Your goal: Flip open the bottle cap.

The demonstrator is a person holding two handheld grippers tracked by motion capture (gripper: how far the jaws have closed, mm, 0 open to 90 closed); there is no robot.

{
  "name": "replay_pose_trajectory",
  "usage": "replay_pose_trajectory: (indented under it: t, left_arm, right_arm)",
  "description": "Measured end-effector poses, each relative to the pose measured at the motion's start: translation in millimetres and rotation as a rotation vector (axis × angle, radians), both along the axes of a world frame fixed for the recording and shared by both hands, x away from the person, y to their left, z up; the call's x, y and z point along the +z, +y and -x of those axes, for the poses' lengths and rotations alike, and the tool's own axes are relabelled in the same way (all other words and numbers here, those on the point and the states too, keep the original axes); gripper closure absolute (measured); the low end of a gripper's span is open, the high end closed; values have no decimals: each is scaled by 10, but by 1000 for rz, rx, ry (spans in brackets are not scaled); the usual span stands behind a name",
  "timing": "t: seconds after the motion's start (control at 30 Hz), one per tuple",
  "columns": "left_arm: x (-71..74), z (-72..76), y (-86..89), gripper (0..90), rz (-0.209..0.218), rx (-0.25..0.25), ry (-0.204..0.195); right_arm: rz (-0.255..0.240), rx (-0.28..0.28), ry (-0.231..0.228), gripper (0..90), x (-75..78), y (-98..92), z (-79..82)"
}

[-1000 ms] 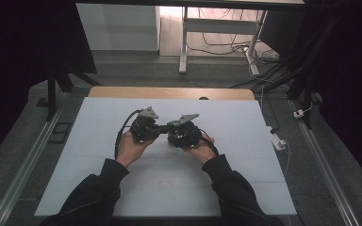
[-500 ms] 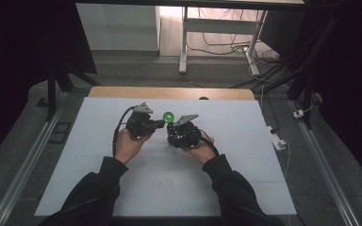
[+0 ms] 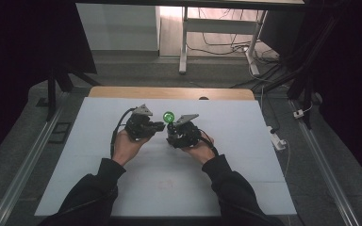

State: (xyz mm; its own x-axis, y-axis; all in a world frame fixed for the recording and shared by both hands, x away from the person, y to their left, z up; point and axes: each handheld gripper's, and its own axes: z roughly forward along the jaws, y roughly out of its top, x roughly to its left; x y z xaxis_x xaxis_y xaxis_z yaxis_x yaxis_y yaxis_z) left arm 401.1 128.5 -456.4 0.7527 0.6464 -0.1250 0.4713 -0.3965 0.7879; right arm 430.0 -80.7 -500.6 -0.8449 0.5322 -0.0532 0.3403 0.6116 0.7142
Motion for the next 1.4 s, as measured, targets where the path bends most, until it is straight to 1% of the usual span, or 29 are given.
replay_pose_trajectory:
  t: [0.03, 0.07, 0.1, 0.33, 0.4, 0.43, 0.47, 0.57, 0.67, 0.77, 0.83, 0.87, 0.9, 0.97, 1.07, 1.13, 1.17, 1.23, 1.3, 1.4]
  left_arm:
    - [3, 9, 1, 805, -1, -1, 1]
    - [6, 21, 3, 781, -4, -4, 2]
    - [7, 29, 3, 781, -6, -4, 2]
    - [5, 106, -5, 679, -34, -16, 10]
    - [3, 125, -3, 652, -41, -17, 12]
    - [2, 139, -1, 618, -43, -15, 13]
    - [3, 146, 2, 618, -44, -16, 15]
    - [5, 181, 16, 560, -43, -16, 16]
    - [-2, 216, 31, 470, -42, -14, 16]
    - [-17, 244, 54, 391, -35, -12, 16]
    - [-26, 261, 74, 339, -25, -11, 22]
    - [-32, 272, 87, 299, -18, -11, 31]
    - [-36, 281, 97, 262, -19, -13, 38]
    - [-42, 309, 114, 219, -21, -13, 39]
    - [-60, 357, 145, 157, -7, -16, 58]
    - [-73, 401, 170, 135, 9, -14, 72]
    - [-75, 423, 182, 129, 8, -13, 79]
    - [-71, 473, 211, 115, 5, -13, 78]
    - [-61, 520, 245, 94, 16, -17, 85]
    - [-48, 596, 291, 63, 33, -21, 91]
  right_arm:
    - [0, 0, 0, 432, 0, 0, 0]
    - [-8, -2, 3, 395, 26, -2, 15]
    - [-8, -2, 3, 395, 26, -2, 15]
    - [-19, -13, 10, 321, 68, -61, 70]
    - [-28, -17, 21, 311, 82, -87, 82]
    - [-31, -19, 22, 303, 86, -96, 86]
    - [-39, -20, 29, 294, 93, -108, 94]
    - [-48, -20, 33, 276, 109, -131, 123]
    - [-43, -19, 31, 252, 118, -141, 167]
    - [-48, -16, 37, 226, 131, -158, 213]
    - [-50, -15, 38, 205, 142, -175, 246]
    - [-51, -13, 39, 193, 149, -184, 258]
    - [-58, -13, 44, 181, 160, -196, 278]
    - [-70, -11, 52, 154, 181, -217, 303]
    - [-88, -16, 61, 103, 211, -239, 339]
    - [-98, -17, 66, 86, 225, -259, 365]
    - [-99, -19, 72, 81, 232, -269, 382]
    - [-93, -23, 67, 58, 234, -290, 420]
    - [-88, -19, 72, 50, 233, -317, 463]
    - [-96, -33, 99, 22, 236, -370, 533]
